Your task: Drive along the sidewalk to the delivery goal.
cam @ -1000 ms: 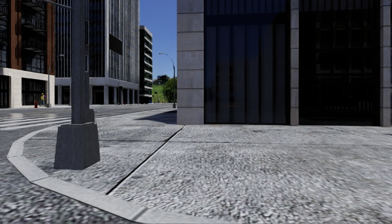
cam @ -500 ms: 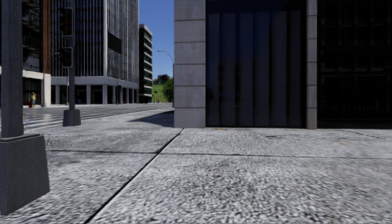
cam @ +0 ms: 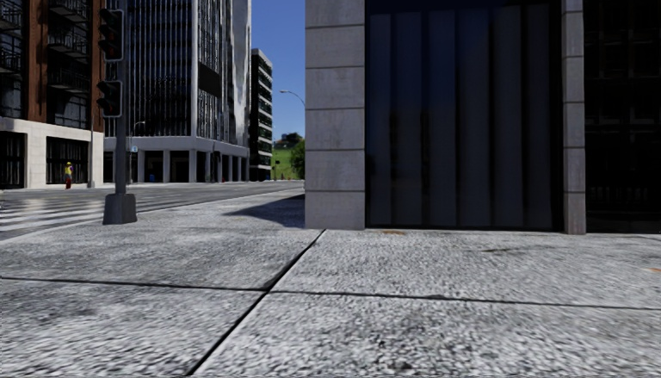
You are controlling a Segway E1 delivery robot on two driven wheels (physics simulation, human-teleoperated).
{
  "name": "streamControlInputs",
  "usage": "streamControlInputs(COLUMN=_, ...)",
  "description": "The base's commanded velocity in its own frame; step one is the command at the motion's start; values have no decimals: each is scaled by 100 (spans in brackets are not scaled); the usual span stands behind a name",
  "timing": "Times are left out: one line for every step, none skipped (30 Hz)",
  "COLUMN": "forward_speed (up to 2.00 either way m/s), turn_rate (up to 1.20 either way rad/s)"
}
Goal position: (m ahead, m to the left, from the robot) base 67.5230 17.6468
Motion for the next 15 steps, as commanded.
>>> streamControlInputs(forward_speed=127, turn_rate=37)
streamControlInputs(forward_speed=127, turn_rate=37)
streamControlInputs(forward_speed=127, turn_rate=39)
streamControlInputs(forward_speed=128, turn_rate=44)
streamControlInputs(forward_speed=128, turn_rate=47)
streamControlInputs(forward_speed=129, turn_rate=48)
streamControlInputs(forward_speed=129, turn_rate=48)
streamControlInputs(forward_speed=130, turn_rate=49)
streamControlInputs(forward_speed=131, turn_rate=49)
streamControlInputs(forward_speed=133, turn_rate=49)
streamControlInputs(forward_speed=135, turn_rate=49)
streamControlInputs(forward_speed=135, turn_rate=49)
streamControlInputs(forward_speed=136, turn_rate=49)
streamControlInputs(forward_speed=137, turn_rate=49)
streamControlInputs(forward_speed=139, turn_rate=49)
